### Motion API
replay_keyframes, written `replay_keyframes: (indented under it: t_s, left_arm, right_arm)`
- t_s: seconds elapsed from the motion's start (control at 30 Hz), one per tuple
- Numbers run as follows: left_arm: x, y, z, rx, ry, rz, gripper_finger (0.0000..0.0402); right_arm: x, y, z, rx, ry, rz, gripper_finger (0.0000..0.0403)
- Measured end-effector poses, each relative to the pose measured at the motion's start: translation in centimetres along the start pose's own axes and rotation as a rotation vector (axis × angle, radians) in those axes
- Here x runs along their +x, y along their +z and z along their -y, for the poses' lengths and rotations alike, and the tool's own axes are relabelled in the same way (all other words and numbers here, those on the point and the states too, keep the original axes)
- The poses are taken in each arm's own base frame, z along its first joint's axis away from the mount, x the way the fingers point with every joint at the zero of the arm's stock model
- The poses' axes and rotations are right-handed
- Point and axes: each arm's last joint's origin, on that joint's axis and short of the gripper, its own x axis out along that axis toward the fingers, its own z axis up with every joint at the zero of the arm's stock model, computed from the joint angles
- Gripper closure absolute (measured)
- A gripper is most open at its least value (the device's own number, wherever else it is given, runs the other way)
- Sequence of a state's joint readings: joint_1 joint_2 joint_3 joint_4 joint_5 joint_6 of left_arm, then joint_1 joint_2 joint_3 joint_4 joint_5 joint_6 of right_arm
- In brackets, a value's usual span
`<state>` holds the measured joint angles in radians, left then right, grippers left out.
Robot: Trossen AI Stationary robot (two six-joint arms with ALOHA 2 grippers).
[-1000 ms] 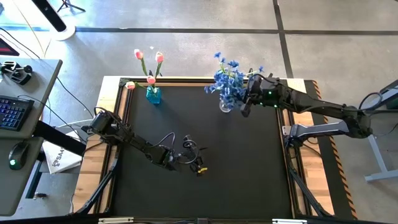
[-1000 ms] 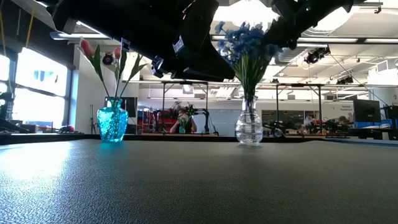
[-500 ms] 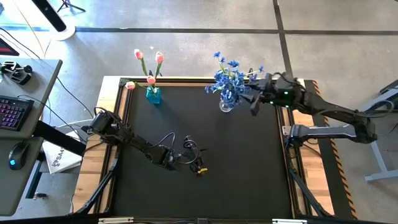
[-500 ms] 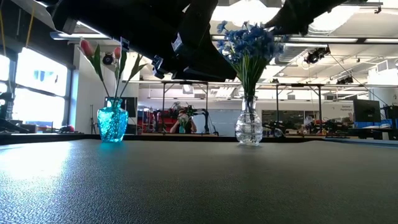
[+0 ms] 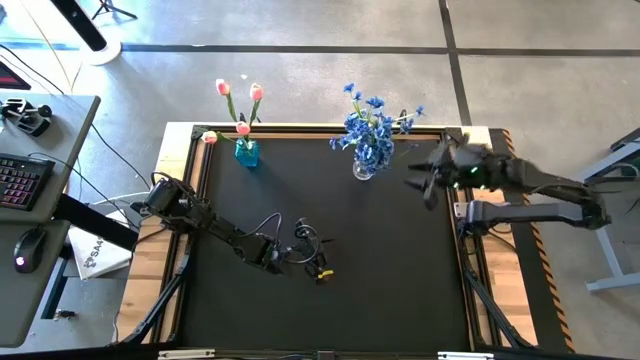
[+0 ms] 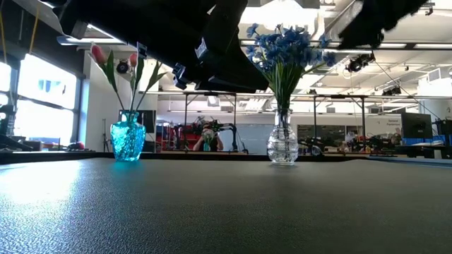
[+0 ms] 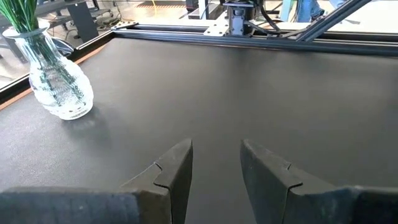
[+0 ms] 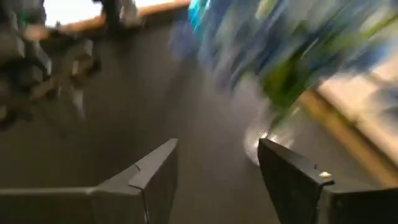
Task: Sort flowers into vase by color
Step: Return to Home Position
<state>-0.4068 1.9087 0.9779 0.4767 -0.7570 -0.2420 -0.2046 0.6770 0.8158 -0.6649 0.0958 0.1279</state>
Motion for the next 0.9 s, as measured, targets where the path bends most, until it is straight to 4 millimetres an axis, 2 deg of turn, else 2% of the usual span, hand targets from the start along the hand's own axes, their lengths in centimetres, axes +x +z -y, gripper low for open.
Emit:
replay_keyframes:
  t_s: [0.1, 0.27, 0.37, 0.43, 0.7, 0.9]
  left_arm:
    - [0.0, 0.0, 0.0, 0.000, 0.001, 0.000, 0.0279]
    - [0.0, 0.0, 0.0, 0.000, 0.001, 0.000, 0.0279]
    - [0.0, 0.0, 0.0, -0.001, 0.001, 0.001, 0.0279]
    - [0.0, 0.0, 0.0, -0.002, 0.001, 0.002, 0.0279]
    - [0.0, 0.1, 0.0, -0.006, 0.002, 0.007, 0.0279]
    - [-0.3, 0.6, 0.0, 0.029, -0.047, 0.004, 0.0279]
  right_arm:
    - [2.6, -2.9, -0.9, 0.013, 0.048, -0.047, 0.0200]
    - [7.1, -8.5, -1.8, 0.074, 0.080, 0.035, 0.0211]
    - [8.6, -11.0, -2.0, 0.073, 0.069, 0.126, 0.0214]
    - [8.9, -12.2, -2.6, -0.009, 0.101, 0.171, 0.0215]
    - [8.8, -14.0, -5.1, -0.124, 0.138, 0.167, 0.0215]
    - [8.3, -14.0, -6.5, -0.141, 0.197, 0.216, 0.0215]
